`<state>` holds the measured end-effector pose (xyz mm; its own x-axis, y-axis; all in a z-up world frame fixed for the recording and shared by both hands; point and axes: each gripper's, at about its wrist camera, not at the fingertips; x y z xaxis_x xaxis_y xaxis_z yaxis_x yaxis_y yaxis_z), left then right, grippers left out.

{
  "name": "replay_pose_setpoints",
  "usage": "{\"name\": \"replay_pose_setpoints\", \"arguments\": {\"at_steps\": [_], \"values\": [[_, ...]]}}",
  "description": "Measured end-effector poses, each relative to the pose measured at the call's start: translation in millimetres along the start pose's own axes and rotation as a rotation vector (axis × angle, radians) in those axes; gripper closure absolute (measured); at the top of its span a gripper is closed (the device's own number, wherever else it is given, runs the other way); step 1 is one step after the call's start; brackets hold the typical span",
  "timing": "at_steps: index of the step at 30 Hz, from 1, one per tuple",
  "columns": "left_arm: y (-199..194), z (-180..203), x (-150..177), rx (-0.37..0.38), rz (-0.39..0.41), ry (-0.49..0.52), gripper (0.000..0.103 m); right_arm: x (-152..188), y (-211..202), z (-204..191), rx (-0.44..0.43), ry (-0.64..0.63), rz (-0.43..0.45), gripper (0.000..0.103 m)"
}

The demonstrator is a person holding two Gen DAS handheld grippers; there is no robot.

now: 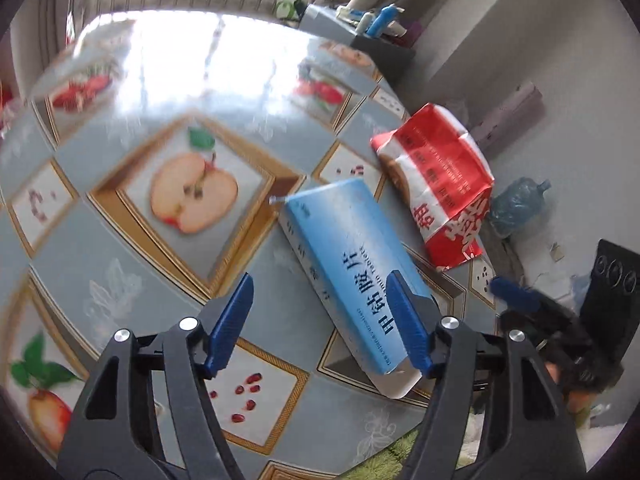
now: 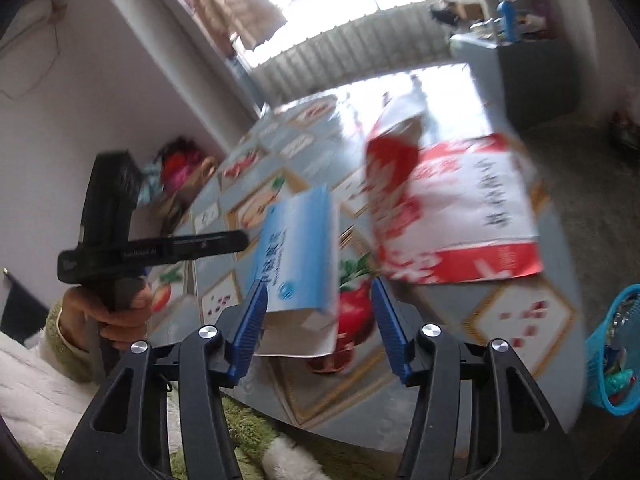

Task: Collect trash
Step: 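Move both open grippers back over the table, then grasp the blue medicine box with the left gripper while the right gripper grasps the red-white snack bag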

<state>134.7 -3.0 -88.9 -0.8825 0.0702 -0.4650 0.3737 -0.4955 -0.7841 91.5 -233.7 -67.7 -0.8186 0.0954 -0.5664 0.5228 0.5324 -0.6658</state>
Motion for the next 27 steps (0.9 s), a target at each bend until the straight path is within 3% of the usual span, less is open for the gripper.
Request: {"name": "replay_pose_setpoints", "arguments": {"at_steps": [7,10,15,20,24,27], "values": [[14.3,-7.3,-1.4,0.020,0.011,-0.022,0.040,4.2,50.5,-12.3,-0.030,-0.009,-0.141,0.054],[12.3,-17.1,-3.2,0.009,0.017,-0.044,0.040,3.2,64.7,-29.3,-0.076,-0.045,-0.168,0.054],[3.0,-29.2,-9.3,-0.016,0.036,-0.073,0.038,3.2,75.0,-51.2,-0.082,-0.147,-0.191,0.054],[6.7,-19.9,-12.8,-0.025,0.013,-0.022,0.026,-5.7,35.0,-28.8,-0.068,-0.119,-0.106,0.054],[20.1,-3.8,-11.8,-0.069,-0.028,0.045,0.021,-12.7,-17.3,11.7,0.032,-0.036,0.026,0.054],[29.3,6.0,-10.2,-0.106,-0.038,0.084,0.020,-15.8,-28.7,34.6,0.128,0.020,0.072,0.054]]}}
Point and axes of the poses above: each gripper's, at about its wrist camera, not at the fingertips, and y roughly the way its jaws point, z to its right, x to its underside, and after that the axes turned 2 degrees about y, right-handed
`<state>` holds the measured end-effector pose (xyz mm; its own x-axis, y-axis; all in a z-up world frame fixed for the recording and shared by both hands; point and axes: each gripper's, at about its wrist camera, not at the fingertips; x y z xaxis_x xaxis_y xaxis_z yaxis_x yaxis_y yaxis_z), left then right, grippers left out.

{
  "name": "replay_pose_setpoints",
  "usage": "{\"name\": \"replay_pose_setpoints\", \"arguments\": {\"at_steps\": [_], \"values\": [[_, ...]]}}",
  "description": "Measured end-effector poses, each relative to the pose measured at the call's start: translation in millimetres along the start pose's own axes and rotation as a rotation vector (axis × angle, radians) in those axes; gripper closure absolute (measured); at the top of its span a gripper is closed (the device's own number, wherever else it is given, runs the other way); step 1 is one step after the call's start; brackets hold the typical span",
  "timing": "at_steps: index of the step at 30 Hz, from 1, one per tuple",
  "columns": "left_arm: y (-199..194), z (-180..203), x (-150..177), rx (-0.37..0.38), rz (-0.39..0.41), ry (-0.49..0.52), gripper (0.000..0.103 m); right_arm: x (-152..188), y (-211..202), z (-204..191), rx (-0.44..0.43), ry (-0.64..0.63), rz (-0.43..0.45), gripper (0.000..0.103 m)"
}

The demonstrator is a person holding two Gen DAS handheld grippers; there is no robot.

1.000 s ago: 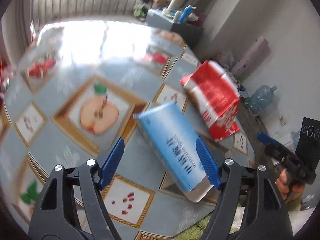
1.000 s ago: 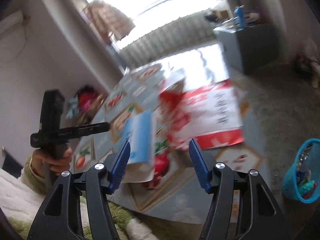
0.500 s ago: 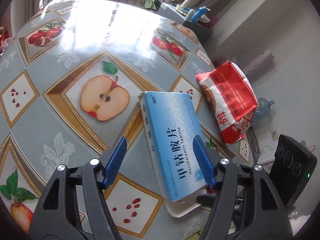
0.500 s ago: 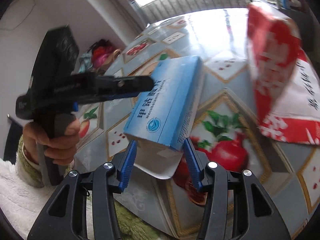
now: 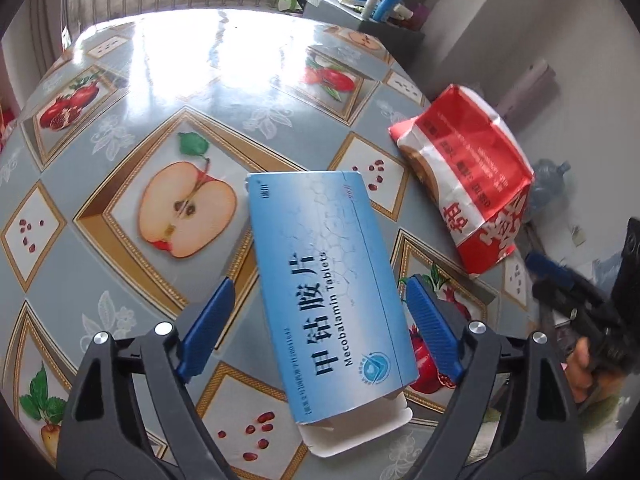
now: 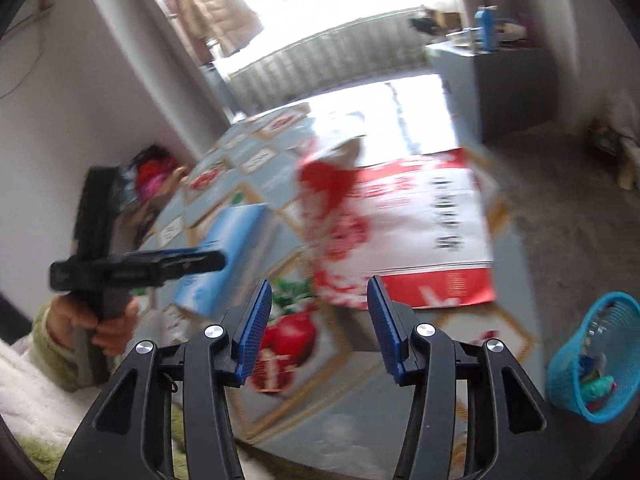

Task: Collect trash
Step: 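Grasp the blue medicine box with the left gripper while the right gripper grasps the red-white snack bag, then lift the medicine box and snack bag and carry them over the wastebasket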

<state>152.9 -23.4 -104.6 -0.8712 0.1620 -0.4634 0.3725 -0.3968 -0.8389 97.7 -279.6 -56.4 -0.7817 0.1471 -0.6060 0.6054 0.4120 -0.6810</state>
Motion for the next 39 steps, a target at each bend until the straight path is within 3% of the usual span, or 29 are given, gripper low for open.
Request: {"name": "replay_pose_setpoints", "arguments": {"at_steps": [4,12,13,17,19,25,39], "values": [[10.9,9.7,-0.2,-0.028,-0.012,0.018,0.020,-2.1,15.1,8.3,0.037,0.012,0.022,0.054],[16.9,22.4,2.0,-0.162,0.029,0.118,0.020,-1.6,69.3,-29.2,0.111,-0.083,0.006,0.054],[16.3,21.6,3.2,-0.173,0.038,0.127,0.022,-2.0,71.4,-31.4,0.117,-0.088,0.003,0.056],[11.7,11.3,5.3,-0.189,0.053,0.103,0.027,-1.5,77.9,-30.2,0.135,-0.080,-0.020,0.078],[6.3,-0.3,6.4,-0.206,0.058,0.081,0.028,-0.3,76.6,-25.1,0.123,-0.067,-0.028,0.083],[-5.6,-19.5,7.2,-0.193,0.053,0.035,0.028,-0.3,77.2,-25.0,0.140,-0.076,-0.020,0.082],[11.3,-5.9,-1.6,-0.284,0.076,0.076,0.032,-5.3,86.7,-35.2,0.256,-0.122,0.007,0.077]]}}
Point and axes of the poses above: each gripper's, at about its wrist camera, not at the fingertips, and y roughly the way its jaws point, z to its right, x to its underside, and after that the axes turned 2 degrees about y, right-handed
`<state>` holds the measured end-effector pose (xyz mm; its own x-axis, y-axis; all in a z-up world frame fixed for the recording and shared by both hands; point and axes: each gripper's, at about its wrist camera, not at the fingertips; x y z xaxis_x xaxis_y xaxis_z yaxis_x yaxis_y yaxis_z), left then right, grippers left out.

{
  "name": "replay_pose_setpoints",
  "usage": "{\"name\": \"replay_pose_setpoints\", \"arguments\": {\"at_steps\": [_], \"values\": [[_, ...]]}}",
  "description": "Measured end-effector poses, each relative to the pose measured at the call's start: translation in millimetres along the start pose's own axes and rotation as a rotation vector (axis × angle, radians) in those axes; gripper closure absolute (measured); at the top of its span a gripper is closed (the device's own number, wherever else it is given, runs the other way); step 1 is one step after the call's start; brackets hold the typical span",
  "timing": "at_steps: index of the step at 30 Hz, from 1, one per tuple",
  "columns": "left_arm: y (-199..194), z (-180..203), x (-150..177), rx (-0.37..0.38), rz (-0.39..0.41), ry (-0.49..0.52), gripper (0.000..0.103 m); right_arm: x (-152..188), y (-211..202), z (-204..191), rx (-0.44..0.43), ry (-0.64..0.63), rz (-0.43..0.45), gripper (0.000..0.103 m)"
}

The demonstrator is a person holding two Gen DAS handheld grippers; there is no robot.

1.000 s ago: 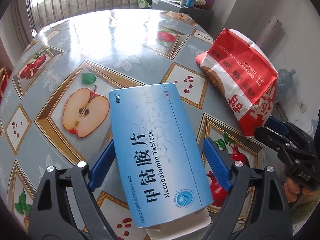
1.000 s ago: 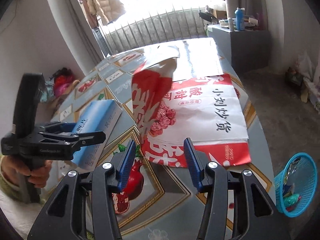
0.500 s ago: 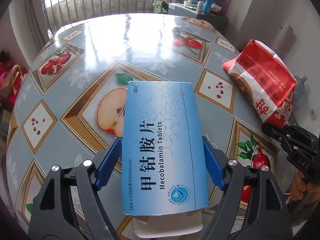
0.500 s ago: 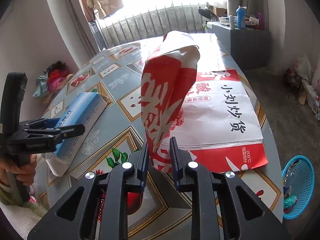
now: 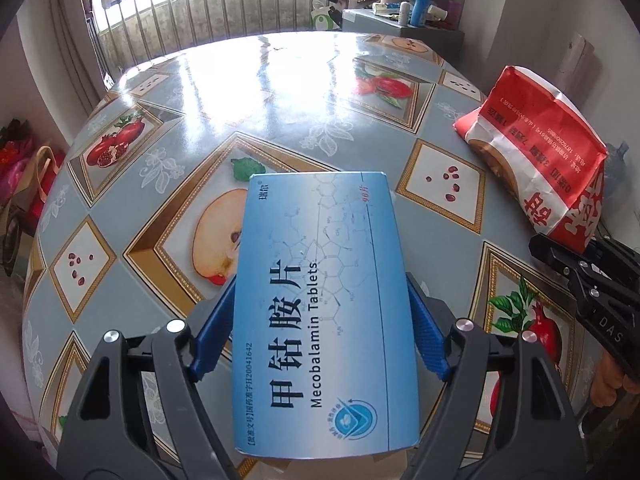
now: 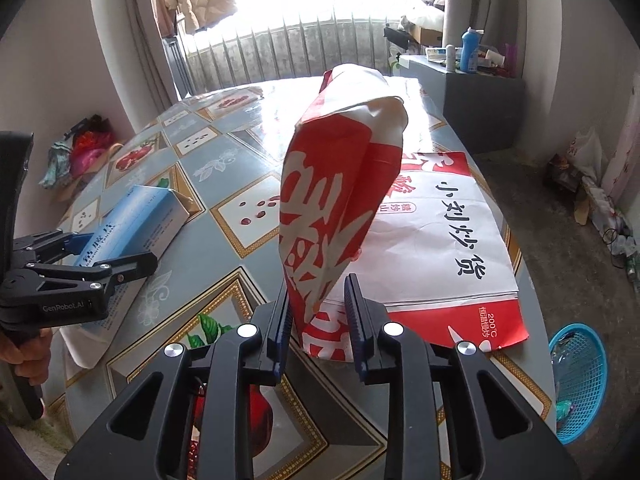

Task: Collect trash
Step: 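Lift the medicine box and snack bag and carry them over the wastebasket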

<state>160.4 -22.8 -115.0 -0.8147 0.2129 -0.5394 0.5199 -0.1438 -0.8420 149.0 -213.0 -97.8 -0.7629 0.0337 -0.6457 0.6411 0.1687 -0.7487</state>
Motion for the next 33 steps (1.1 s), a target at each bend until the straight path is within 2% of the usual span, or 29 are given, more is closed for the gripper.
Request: {"name": "replay_pose_setpoints", "arguments": {"at_steps": [9,14,17,33], "values": [[1.9,1.9,-2.2,-0.005,0.015,0.003,0.036,-2.1,1.8,-5.6,0.059,-0.020,0.005,0.078],[0.1,1.5,-1.8,-0.006,0.022,0.007,0.036,-4.3,0.0,-5.2,0.058,-0.009,0.013,0.091],[-2.3,1.2,-3.1,-0.010,0.034,0.014,0.036,-5.9,-3.0,-5.2,0.060,-0.010,0.020,0.093],[-24.4,4.0,-6.8,-0.024,0.100,0.030,0.036,-15.1,-28.8,3.1,0.089,0.018,0.080,0.098]]}}
Point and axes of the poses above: each gripper's, at about its wrist camera, not at the fingertips, and y roughly the way its jaws point, z to its right, x to its underside, and after that the axes turned 2 degrees about y, right-handed
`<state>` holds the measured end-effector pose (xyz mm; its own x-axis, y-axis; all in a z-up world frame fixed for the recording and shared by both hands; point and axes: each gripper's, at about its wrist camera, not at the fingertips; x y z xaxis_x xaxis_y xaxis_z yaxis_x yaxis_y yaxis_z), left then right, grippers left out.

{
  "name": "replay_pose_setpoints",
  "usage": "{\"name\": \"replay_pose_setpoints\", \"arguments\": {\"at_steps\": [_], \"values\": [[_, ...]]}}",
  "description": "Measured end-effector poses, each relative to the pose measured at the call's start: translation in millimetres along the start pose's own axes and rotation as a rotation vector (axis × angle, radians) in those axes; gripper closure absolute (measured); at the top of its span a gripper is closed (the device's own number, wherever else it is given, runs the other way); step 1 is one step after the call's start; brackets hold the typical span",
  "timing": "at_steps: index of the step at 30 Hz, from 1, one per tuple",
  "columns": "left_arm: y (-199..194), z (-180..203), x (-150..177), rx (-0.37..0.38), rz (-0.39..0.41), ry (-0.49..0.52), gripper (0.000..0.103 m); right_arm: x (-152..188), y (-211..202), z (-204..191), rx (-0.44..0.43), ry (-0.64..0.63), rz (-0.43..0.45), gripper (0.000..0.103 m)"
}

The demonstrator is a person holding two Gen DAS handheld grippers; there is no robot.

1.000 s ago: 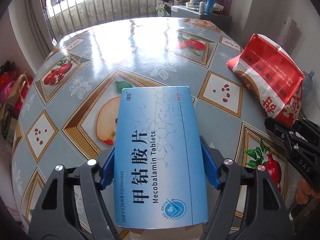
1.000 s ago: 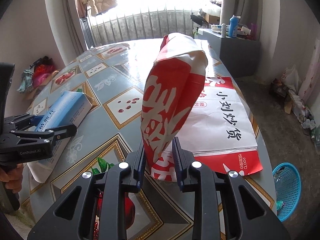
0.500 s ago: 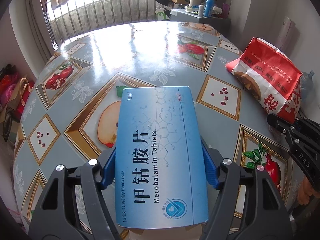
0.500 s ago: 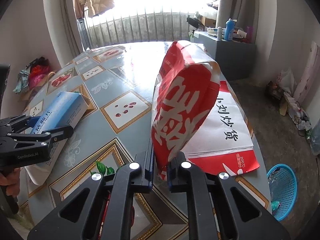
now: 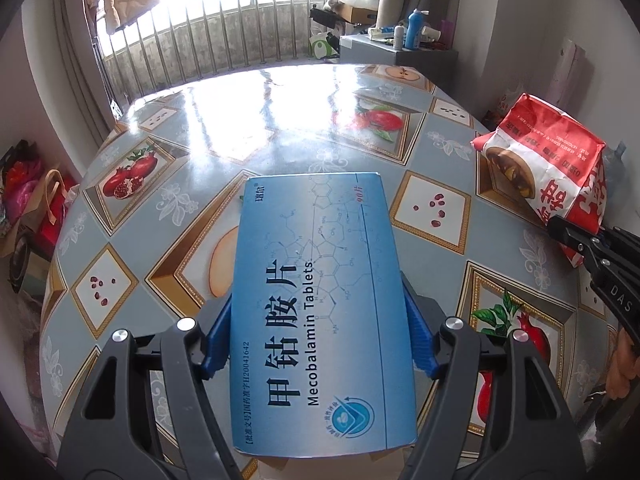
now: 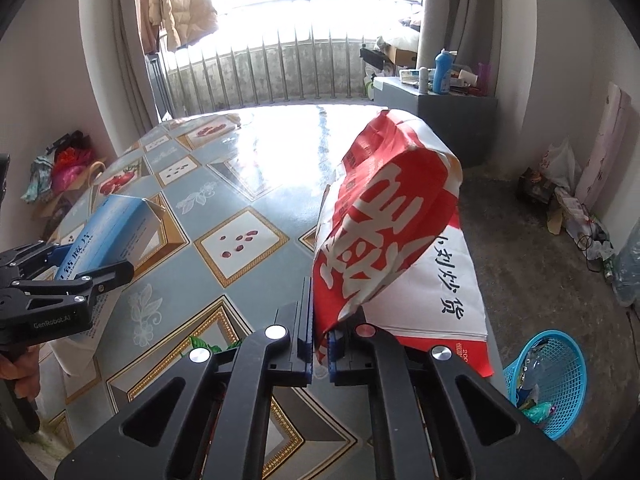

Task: Collect trash
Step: 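Lift the medicine box and snack bag and carry them over the wastebasket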

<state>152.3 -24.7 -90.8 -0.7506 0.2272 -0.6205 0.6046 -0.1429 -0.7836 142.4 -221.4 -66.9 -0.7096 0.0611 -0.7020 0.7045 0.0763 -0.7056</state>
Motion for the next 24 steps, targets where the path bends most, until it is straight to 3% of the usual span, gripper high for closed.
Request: {"name": "replay_pose_setpoints", "arguments": {"at_steps": [13,24], "values": [[-24.1,5.9,-2.7,-0.010,0.061,0.019,0.036,-4.8,-28.1,4.9,0.011,0.004,0.062,0.099],[-49.0,15.2,-7.5,0.025,0.120,0.038,0.036,-3.3,-55.2,0.0,0.021,-0.035,0.128,0.100]]}}
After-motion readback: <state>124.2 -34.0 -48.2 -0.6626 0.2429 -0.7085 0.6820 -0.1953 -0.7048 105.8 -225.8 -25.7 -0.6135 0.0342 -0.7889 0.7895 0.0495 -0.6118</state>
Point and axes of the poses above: each gripper's, at about its wrist camera, not at the fingertips, and y roughly the way its jaws point, z to its right, x to its underside, and after that the axes turned 2 degrees about y, right-handed
